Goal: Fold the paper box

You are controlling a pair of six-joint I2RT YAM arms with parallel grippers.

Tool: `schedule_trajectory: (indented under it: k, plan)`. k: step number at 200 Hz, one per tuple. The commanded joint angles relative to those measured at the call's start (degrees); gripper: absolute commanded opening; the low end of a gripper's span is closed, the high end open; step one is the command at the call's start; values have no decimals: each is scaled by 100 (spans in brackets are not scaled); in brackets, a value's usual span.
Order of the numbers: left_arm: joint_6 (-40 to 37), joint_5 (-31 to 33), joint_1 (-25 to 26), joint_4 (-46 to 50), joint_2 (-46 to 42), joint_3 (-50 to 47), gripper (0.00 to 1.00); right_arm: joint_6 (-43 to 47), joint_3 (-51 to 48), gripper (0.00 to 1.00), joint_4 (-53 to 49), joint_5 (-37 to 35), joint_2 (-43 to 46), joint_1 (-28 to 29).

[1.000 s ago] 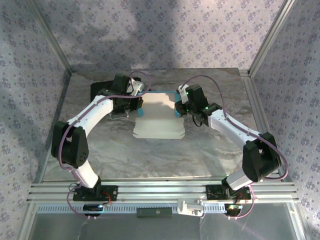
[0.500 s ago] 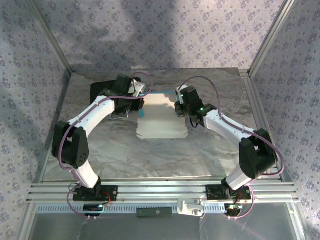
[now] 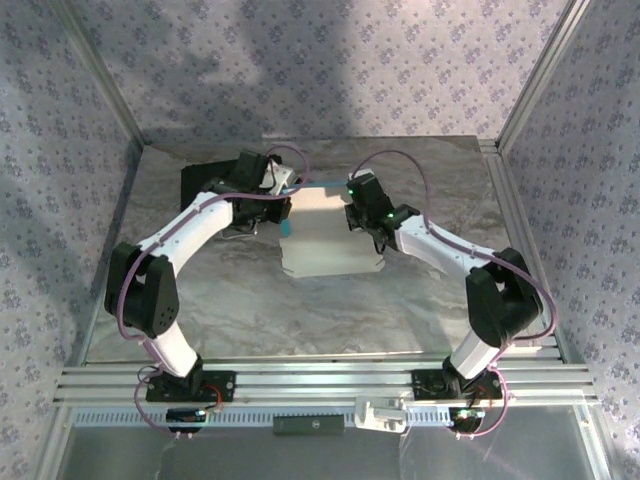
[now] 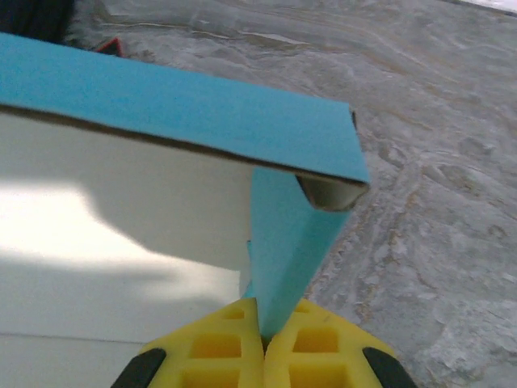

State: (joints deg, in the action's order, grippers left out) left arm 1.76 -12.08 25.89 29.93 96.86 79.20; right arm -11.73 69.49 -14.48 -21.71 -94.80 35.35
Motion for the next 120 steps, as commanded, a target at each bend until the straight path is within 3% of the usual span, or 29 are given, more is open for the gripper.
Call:
schedule_trajectory:
  k: [1, 26, 68, 120]
  plan:
    - [158, -383, 354, -224, 29, 307, 0, -458, 626, 0, -686, -960, -403, 380]
    - [473, -103, 450, -276, 52, 294, 0, -1332, 1155, 0, -1728, -1861, -814, 536]
    - [800, 64, 507, -330, -7, 224, 0, -2383, 1773, 0, -2990, -2664, -1249, 729]
    - [922, -113, 513, -394, -132, 122, 0, -1556, 1061, 0, -1518, -1660, -601, 732]
